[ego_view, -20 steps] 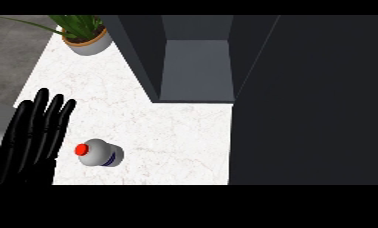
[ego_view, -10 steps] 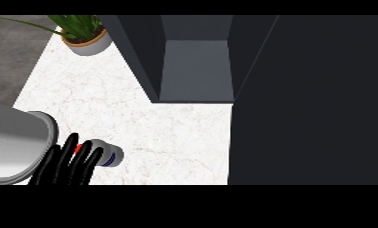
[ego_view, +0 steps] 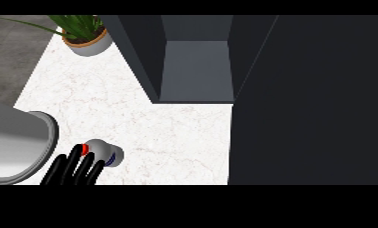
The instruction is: Pick up the bottled water, place it into the cabinet and close the cabinet
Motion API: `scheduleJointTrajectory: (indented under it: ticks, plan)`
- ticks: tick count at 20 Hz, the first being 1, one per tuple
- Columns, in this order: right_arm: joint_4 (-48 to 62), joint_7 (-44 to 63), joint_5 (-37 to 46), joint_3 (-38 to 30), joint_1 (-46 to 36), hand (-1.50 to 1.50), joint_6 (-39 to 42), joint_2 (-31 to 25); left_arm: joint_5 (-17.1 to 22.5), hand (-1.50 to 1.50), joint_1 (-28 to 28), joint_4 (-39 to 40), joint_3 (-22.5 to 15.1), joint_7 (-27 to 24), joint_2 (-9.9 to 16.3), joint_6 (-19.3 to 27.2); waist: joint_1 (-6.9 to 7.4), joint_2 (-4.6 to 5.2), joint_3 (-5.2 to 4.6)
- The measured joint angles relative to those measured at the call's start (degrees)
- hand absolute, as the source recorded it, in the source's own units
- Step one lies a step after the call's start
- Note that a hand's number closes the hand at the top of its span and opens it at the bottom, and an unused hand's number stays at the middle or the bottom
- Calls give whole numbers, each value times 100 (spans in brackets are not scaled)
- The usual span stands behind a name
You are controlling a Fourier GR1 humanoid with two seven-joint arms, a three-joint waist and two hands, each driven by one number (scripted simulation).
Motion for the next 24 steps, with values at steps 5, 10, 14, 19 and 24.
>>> scheduleJointTrajectory:
  ticks: [5,10,14,19,24]
  plan:
    - [-24,-39,-32,-68,107,-150,101,-23,-40,-150,191,-23,-65,-186,217,130,2,-15,-1]
    - [-34,9,-69,-147,105,-150,113,-29,-78,-150,418,-29,-211,-383,404,289,12,-18,-1]
    - [-36,-70,-96,-159,252,-150,175,23,-105,-150,584,-23,-316,-572,485,477,-11,-19,0]
    - [-36,-214,-138,-269,412,-150,311,10,-123,-150,785,-17,-302,-867,602,679,-14,-17,-2]
    - [-44,-284,-213,-426,577,-150,459,-32,-109,-150,1037,27,-90,-1218,766,786,-28,-11,-9]
